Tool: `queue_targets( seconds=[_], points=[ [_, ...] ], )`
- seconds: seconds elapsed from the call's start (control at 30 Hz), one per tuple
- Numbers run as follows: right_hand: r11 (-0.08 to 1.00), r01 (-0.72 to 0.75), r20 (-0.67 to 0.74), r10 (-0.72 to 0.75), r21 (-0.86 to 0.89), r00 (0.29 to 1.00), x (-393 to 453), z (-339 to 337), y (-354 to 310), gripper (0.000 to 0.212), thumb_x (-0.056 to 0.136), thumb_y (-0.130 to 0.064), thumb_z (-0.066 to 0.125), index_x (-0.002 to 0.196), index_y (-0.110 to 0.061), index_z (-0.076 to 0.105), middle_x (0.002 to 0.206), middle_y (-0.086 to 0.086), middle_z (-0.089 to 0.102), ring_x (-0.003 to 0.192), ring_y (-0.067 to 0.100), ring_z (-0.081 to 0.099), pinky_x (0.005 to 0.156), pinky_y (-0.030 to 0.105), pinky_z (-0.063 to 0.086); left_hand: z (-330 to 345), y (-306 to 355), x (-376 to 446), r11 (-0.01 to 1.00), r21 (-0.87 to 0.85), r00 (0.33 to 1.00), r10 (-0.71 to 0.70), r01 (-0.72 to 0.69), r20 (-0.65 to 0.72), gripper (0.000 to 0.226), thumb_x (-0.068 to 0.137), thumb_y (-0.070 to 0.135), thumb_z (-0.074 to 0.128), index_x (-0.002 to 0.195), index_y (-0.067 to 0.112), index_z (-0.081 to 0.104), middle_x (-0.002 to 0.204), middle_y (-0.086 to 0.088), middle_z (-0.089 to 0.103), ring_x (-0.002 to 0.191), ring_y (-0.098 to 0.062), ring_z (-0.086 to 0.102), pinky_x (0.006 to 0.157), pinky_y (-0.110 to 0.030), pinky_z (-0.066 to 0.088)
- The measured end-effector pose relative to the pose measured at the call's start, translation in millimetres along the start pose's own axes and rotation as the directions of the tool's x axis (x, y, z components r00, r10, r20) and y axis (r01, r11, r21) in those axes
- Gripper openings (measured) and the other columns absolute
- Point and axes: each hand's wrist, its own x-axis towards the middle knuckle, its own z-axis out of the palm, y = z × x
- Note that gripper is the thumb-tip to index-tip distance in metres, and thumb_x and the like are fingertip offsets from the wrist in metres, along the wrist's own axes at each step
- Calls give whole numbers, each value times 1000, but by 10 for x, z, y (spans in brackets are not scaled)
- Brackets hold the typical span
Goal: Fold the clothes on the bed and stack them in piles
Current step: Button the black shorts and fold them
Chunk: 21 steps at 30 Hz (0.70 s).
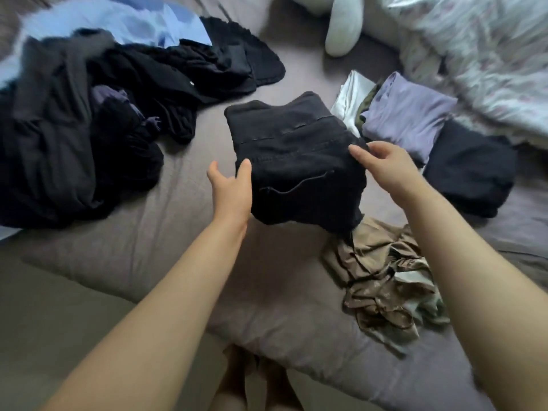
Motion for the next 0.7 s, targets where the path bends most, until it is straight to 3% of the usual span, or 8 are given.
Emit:
queue_targets(
  seconds=[0.13,0.2,0.3,0.4,0.47,0.5,0.6,0.7],
  points=[
    [993,-39,-11,41,114,999,-380,54,189,21,90,-23,65,75,-9,62,64,-11,57,58,-3,49,54,10,37,-111,-80,-24,986,136,995,95,-98,28,58,94,44,53,143,17,37,136,0,52,123,-11,49,91,-21,35],
    [994,-79,-4,80,81,997,-611,182,507,27,88,-30,67,79,-5,65,69,-2,62,61,0,52,58,16,41,-178,-396,17,964,226,990,129,-140,62,35,93,43,55,115,16,59,107,4,65,105,-14,61,80,-23,43],
    [979,-177,66,184,-100,981,-1009,440,1181,30,86,-35,69,71,-10,63,64,3,62,65,8,52,63,29,41,-339,-1008,-72,921,369,986,73,-125,151,19,93,35,58,88,17,59,78,10,60,83,-14,59,60,-14,42],
    [883,-367,274,446,-293,852,-1500,687,1740,23,83,-37,71,71,-20,63,58,-17,62,64,-2,57,61,20,45,-557,-1598,-254,881,472,957,-99,-44,274,19,92,25,62,106,12,64,96,6,65,101,-16,62,65,-4,43],
    [807,-467,335,579,-361,743,-1713,783,1965,29,78,-49,72,80,-20,67,76,-14,67,80,5,63,72,25,48,-677,-1868,-318,822,570,919,-240,21,313,34,93,32,61,123,16,59,112,4,63,114,-18,58,85,-14,45],
    [783,-490,308,608,-383,732,-1735,812,2012,38,74,-59,71,79,-22,66,77,-11,65,82,8,62,73,27,47,-719,-1956,-315,785,620,907,-275,20,318,43,91,42,60,128,22,55,120,6,62,118,-18,55,98,-26,44],
    [813,-474,202,554,-338,807,-1617,904,1951,78,49,-86,65,101,-29,66,97,-13,67,96,10,61,86,30,50,-731,-1971,-206,647,756,915,-235,-105,328,53,86,59,55,134,37,49,129,15,59,124,-14,51,110,-44,33],
    [859,-512,143,505,18,851,-1460,1025,1787,45,71,-45,80,103,-18,62,99,-8,67,98,14,64,81,25,51,-592,-1811,-100,800,559,882,-84,-218,463,42,94,34,58,135,31,50,130,14,57,125,-9,50,107,-39,41]
  ],
)
